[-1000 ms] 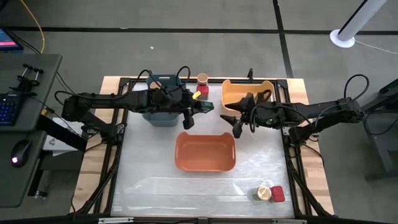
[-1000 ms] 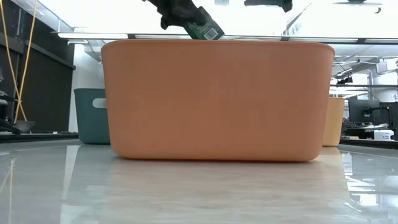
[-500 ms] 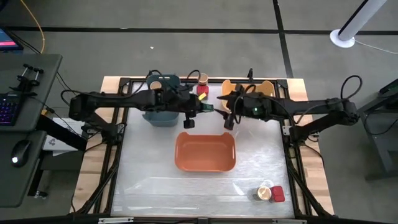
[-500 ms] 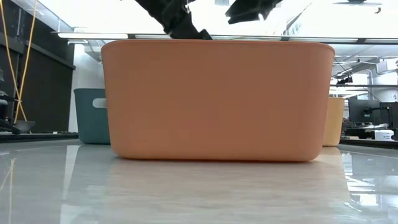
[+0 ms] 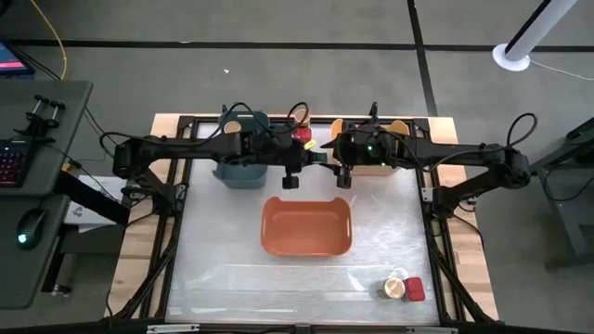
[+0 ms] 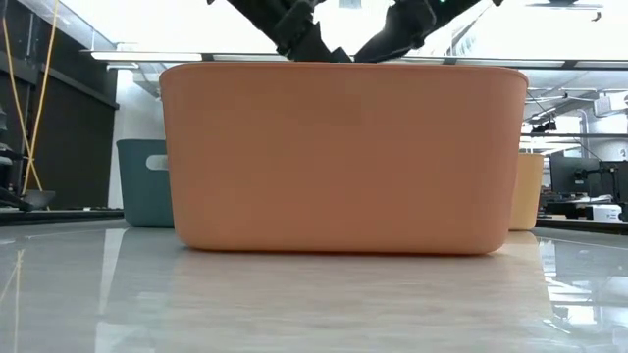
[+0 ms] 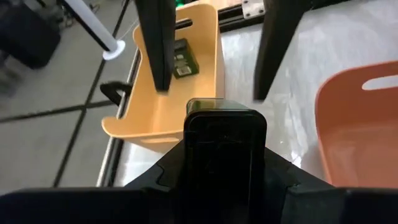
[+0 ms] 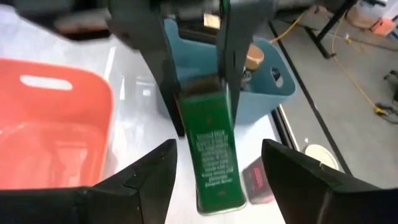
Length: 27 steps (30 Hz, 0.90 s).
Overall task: Sort spices by type
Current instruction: Put the black seasoning can into the yellow bin
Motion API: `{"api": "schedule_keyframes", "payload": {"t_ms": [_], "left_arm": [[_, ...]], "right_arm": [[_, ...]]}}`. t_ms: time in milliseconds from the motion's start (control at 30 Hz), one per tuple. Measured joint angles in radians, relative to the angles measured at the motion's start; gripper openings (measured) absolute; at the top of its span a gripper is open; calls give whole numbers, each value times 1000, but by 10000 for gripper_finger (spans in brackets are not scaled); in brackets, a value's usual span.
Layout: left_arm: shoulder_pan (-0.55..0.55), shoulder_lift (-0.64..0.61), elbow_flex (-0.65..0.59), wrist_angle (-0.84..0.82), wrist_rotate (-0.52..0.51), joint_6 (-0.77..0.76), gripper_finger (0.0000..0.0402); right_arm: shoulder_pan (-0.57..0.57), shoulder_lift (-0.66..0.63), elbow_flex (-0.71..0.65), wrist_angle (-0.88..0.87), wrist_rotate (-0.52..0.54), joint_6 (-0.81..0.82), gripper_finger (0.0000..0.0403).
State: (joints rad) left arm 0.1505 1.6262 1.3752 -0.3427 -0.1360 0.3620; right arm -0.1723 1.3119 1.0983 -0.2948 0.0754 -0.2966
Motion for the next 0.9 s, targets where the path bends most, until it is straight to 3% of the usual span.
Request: {"api": "schedule_keyframes", "payload": {"t_ms": [300,500,833,900], "left_arm": [[0,-4,35,-29,18,131,106],[0,-3,32,-35,51,140,106],[3,-3,32,-29,50,115,107],[4,-3,31,-26,50,100,107]], "right_arm": [[-12,59,0,29,-23,0,232],[-11,100,0,44,-20,8,224],[-10,104,0,90,-5,-5,104],[-9,104,0,84,-6,-8,98]]}}
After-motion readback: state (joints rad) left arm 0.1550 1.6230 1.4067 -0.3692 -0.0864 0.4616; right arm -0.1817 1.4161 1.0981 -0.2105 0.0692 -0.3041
